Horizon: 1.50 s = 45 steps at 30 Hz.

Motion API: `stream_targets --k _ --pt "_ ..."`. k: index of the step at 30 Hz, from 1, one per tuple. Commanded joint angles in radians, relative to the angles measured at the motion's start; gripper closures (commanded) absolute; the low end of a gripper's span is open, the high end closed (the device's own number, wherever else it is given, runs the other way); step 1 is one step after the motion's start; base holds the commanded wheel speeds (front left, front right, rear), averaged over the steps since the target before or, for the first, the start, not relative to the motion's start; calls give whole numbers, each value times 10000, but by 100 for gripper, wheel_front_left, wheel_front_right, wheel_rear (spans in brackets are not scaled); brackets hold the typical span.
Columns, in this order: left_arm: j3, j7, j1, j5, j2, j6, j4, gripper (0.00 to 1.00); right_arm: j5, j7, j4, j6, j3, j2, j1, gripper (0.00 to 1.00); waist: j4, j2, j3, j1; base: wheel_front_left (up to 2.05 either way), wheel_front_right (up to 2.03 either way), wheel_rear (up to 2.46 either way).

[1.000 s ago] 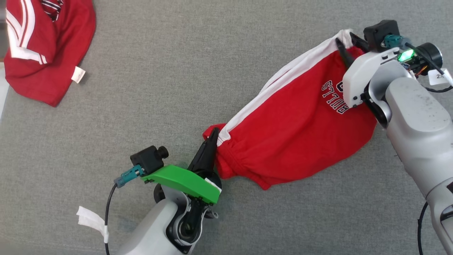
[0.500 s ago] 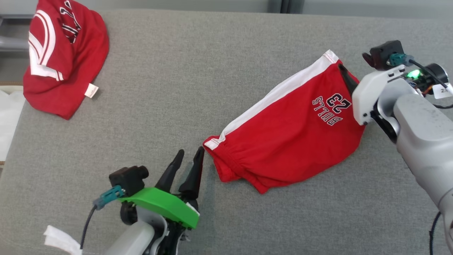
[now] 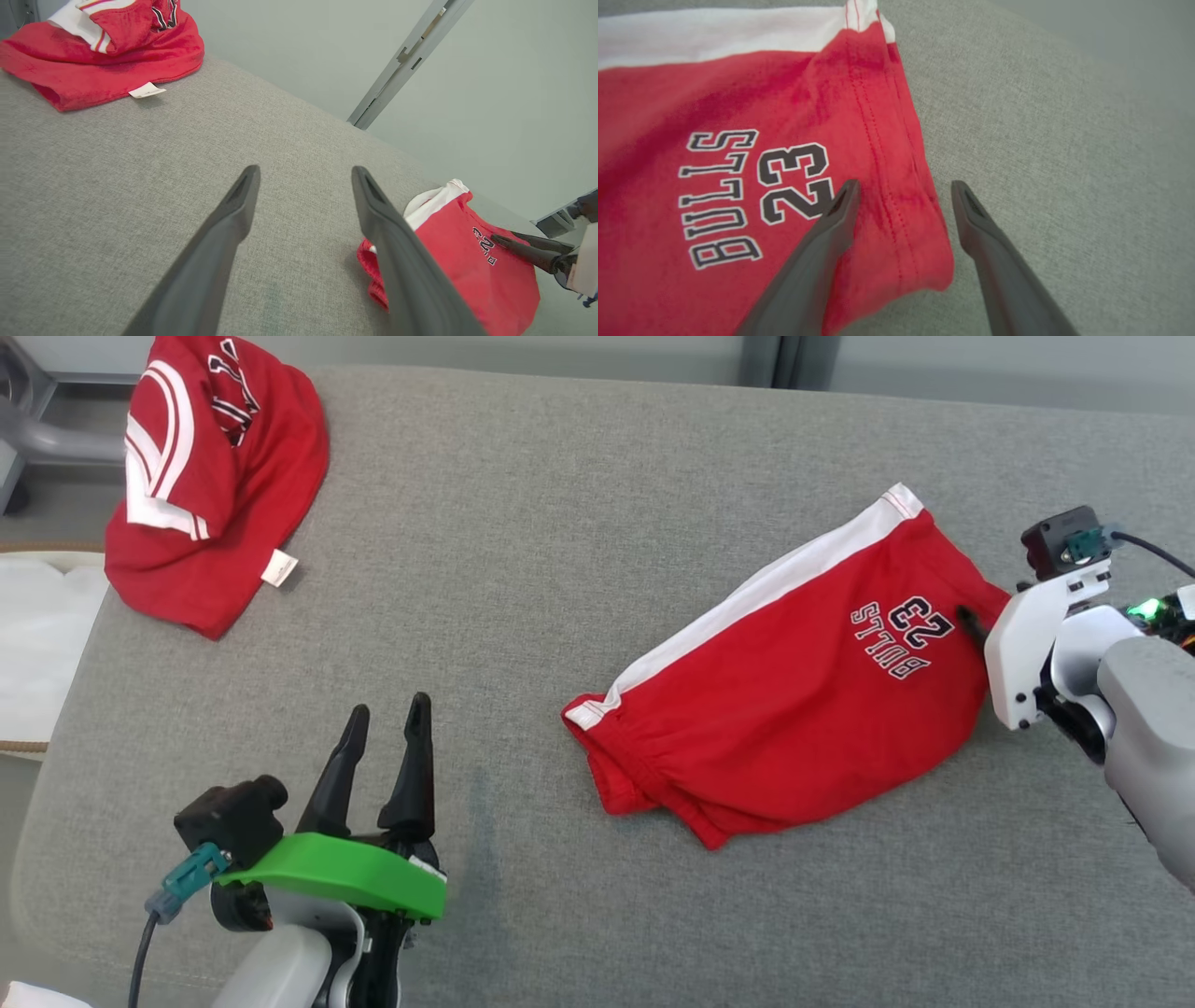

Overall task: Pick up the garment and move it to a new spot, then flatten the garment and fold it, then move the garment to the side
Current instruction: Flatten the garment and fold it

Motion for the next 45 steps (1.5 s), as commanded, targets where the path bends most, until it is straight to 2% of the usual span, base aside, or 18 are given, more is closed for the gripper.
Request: stream_targets --k 1,12,13,14,15,16,17,26,34,40,45 --pt "120 -1 124 263 -3 36 72 0 231 214 -92 -15 125 -103 154 0 77 -1 86 0 0 0 0" --pt "873 -4 242 1412 -267 -110 465 0 1121 722 -203 -15 637 -291 272 0 222 -1 187 0 0 0 0" --pt "947 -2 239 1495 -318 -134 494 0 1192 691 -163 -15 657 -273 260 20 223 -1 200 0 0 0 0" --pt "1006 -4 238 1571 -347 -148 521 0 1244 637 -136 -15 658 -257 255 69 223 -1 207 0 0 0 0" --pt "1067 -4 235 1645 -371 -162 567 0 1321 533 -101 -15 632 -247 235 75 218 -1 217 0 0 0 0" --pt "1120 -4 231 1703 -402 -188 598 0 1360 431 -84 -15 617 -236 210 75 208 -1 223 0 0 0 0" --pt "1201 -4 235 1773 -448 -227 635 0 1401 266 -52 -15 595 -215 180 100 185 -1 220 0 0 0 0" --pt "1858 -3 173 2644 -725 -400 717 0 1807 -1407 185 -15 195 -92 134 100 -429 -1 -179 0 0 0 0" --pt "2122 -3 390 3260 -979 -627 950 0 2239 -2958 454 -15 -347 -20 1021 100 -1573 -1 -702 0 0 0 0" --pt "2210 -5 594 3587 -1016 -624 1206 0 2449 -3589 698 -15 -979 226 1866 100 -2489 -1 -928 0 0 0 0" --pt "2331 -3 715 3679 -1106 -668 1403 0 2237 -3686 480 -15 -1716 413 2354 100 -3035 -1 -950 0 0 0 0"
